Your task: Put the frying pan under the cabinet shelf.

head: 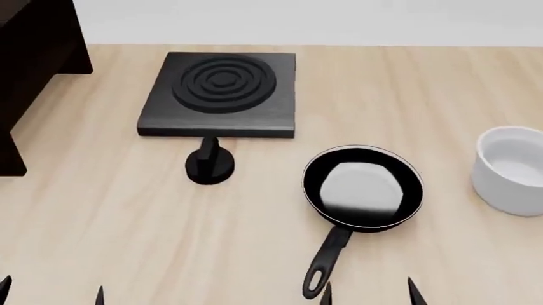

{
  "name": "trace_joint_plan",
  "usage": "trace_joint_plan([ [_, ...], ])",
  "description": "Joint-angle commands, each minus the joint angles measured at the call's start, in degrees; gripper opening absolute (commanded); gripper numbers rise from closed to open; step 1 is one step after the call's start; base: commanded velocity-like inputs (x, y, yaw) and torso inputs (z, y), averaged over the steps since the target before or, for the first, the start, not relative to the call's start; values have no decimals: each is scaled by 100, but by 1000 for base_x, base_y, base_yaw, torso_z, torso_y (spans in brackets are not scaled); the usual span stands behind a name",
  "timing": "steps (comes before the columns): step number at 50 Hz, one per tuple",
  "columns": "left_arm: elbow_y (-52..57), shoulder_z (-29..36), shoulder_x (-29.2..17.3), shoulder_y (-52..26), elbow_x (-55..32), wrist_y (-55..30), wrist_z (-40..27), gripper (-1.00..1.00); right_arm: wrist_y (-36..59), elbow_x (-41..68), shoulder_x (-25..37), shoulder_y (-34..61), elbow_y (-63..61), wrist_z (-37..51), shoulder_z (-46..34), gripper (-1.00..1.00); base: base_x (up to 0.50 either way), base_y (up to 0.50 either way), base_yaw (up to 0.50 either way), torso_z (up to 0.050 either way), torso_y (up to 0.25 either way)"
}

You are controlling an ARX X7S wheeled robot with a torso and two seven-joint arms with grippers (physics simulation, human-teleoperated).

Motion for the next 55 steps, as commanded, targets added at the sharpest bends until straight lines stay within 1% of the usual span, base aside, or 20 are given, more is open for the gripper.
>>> trace_joint_plan([
  [1, 10, 57, -54, -11, 13, -47, -84, 100, 19, -45, 82, -2, -43, 59, -94, 100, 27, 500, 0, 50, 53],
  [42, -55, 237, -232, -40, 13, -71, -312, 100, 146, 48, 267, 64, -73, 252, -256, 100, 27, 500, 0, 50, 52],
  [46, -91, 299, -261, -48, 35, -62, -356, 100, -94, 188, 270, -2, -96, 308, -153, 100, 46, 500, 0, 50, 53],
  [48, -75, 315, -276, -52, 22, -77, -366, 100, -103, 222, 288, -12, -122, 315, -139, 100, -6, -10, 0, 50, 52],
  [49, -75, 322, -282, -56, 15, -80, -371, 100, 51, 205, 282, 15, -133, 338, -142, 100, 0, -13, 0, 50, 53],
  [51, -77, 339, -293, -63, 3, -85, -384, 100, -252, 235, 344, -39, -151, 286, -170, 100, 0, -7, 0, 50, 52],
  [52, -76, 346, -300, -64, -1, -87, -391, 100, 108, 188, 335, -11, -218, 318, -180, 100, 0, -4, 0, 50, 51],
  [53, -73, 351, -305, -65, -11, -90, -397, 100, -309, 196, 362, -63, -164, 310, -185, 100, 203, 0, 0, 50, 51],
  [55, -55, 360, -318, -59, -24, -98, -410, 100, -68, 167, 353, -2, -202, 348, -182, 100, 500, 0, 0, 50, 52],
])
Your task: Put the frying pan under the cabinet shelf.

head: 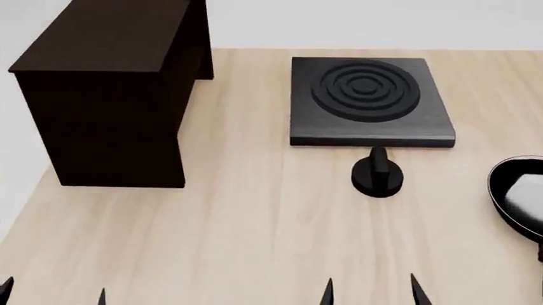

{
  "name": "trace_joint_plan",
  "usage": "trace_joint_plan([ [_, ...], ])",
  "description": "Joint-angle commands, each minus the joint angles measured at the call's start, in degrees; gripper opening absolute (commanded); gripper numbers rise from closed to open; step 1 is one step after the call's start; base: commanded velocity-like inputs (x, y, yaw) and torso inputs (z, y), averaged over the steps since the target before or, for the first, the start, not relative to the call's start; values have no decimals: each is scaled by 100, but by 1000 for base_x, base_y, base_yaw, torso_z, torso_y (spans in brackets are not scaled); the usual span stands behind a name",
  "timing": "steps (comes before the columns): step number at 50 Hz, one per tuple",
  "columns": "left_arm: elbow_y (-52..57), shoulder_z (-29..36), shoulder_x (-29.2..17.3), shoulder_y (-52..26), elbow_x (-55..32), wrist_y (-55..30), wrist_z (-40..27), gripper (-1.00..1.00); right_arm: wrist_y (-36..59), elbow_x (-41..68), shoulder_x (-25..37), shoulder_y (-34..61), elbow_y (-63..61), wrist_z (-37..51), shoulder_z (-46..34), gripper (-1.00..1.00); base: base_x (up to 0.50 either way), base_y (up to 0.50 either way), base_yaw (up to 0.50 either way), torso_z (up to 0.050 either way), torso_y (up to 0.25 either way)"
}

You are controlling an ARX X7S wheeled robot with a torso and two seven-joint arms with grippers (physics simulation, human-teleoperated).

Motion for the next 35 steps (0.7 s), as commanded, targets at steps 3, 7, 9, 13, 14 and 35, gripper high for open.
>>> trace_joint_plan([
  [3, 26, 100, -75, -15, -53, -28, -87, 100, 43, 17, 89, 24, -105, 67, -21, 100, 500, 0, 0, 50, 52],
  [7, 30, 119, -97, -19, -75, -33, -114, 100, 83, 25, 105, 27, -131, 85, -23, 100, 500, 0, 0, 50, 53],
  [9, 27, 133, -107, -23, -81, -37, -126, 100, 97, 26, 112, 29, -144, 93, -29, 100, 500, 0, 0, 50, 53],
  [13, 61, 153, -126, -18, -94, -59, -155, 100, 124, 33, 133, 29, -190, 110, -26, 100, 500, 0, 0, 50, 52],
  [14, 61, 156, -128, -19, -98, -60, -157, 100, 123, 38, 136, 29, -190, 113, -27, 100, 500, 0, 0, 50, 53],
  [35, 64, 222, -202, -8, -141, -36, -227, 100, 143, 113, 206, 21, -254, 135, -104, 100, 500, 0, 0, 50, 53],
])
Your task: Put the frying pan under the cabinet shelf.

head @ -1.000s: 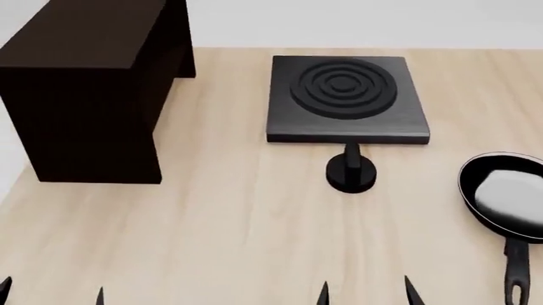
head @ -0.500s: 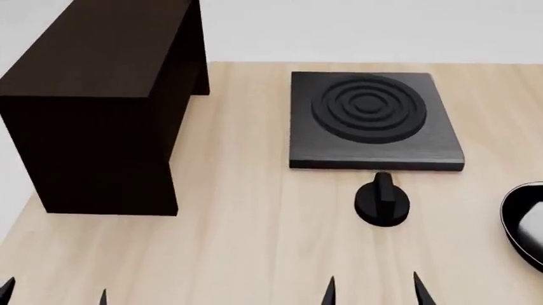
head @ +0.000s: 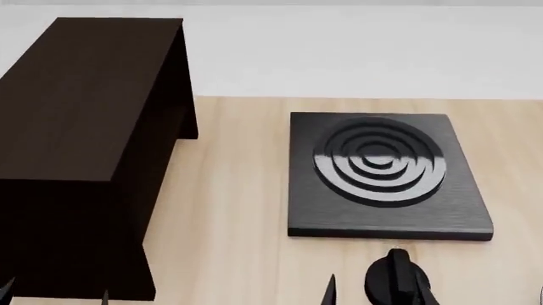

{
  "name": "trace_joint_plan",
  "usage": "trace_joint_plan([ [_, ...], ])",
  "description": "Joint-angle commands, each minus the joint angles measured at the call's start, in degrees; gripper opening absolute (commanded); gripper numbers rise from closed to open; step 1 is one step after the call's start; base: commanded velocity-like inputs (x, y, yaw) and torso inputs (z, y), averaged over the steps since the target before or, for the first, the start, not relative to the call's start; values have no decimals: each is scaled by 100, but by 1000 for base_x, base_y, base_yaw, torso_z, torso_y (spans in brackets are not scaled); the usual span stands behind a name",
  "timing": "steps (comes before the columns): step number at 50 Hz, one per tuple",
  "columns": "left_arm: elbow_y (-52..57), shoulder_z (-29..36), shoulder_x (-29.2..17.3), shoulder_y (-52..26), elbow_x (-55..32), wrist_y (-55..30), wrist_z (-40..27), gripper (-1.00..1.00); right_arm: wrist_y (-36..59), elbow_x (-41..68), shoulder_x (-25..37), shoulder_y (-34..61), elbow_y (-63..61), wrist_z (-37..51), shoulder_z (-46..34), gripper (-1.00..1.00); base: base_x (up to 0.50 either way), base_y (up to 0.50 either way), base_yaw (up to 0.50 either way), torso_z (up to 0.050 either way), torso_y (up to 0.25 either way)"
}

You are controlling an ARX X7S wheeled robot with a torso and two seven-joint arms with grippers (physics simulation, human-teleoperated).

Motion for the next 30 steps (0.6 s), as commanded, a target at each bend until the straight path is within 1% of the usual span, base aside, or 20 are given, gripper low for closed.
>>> trace_joint_plan([
  [1, 6, 28, -42, 4, -30, 9, -40, 100, 26, 27, 37, 1, -38, 17, -49, 100, 500, 0, 0, 50, 51],
  [30, 96, 93, -124, 17, -96, -14, -118, 100, 112, 53, 130, 13, -146, 77, -141, 100, 500, 0, 0, 50, 52],
])
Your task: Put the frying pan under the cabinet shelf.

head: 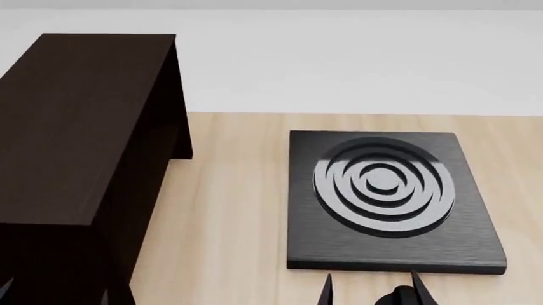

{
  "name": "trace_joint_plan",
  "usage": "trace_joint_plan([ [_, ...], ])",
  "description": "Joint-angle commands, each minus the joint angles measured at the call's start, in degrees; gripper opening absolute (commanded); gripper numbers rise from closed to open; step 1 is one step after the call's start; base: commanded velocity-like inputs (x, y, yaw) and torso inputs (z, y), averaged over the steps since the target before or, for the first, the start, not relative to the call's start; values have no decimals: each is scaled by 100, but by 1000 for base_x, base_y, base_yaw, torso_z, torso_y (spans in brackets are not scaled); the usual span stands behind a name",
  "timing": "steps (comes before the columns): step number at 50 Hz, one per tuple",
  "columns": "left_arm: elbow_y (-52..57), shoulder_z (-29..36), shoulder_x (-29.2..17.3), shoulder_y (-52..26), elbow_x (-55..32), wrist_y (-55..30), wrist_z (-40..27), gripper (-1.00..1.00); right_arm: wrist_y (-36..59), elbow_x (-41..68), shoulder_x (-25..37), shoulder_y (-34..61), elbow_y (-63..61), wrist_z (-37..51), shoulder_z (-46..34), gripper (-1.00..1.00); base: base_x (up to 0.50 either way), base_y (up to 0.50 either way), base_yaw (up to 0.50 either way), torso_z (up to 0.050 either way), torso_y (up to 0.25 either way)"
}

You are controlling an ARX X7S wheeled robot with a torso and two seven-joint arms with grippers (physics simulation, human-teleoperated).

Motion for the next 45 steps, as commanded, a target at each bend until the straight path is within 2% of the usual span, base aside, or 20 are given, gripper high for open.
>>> trace_joint_plan([
  [1, 22, 25, -34, 13, -24, 8, -29, 100, 19, 10, 35, -6, -36, 22, -40, 100, 500, 0, 0, 50, 53],
  [11, 126, 24, -51, 55, -79, -71, -62, 100, 199, 16, 44, -13, -166, 111, -4, 100, 500, 0, 0, 50, 52],
  [18, 660, -45, -97, 98, -149, -691, -74, 100, 833, -13, 76, -2, -529, 221, 101, 100, 419, 71, 0, 17, 8],
  [30, 2096, 25, -425, 44, -140, -2153, 200, 100, 1765, -11, 295, -270, -1594, 201, 235, 100, 0, 0, 0, 0, 0],
  [45, 3331, 150, -674, 197, 166, -3085, 203, 100, 2521, -16, 444, -536, -2622, 247, 374, 100, 0, 0, 0, 0, 0],
])
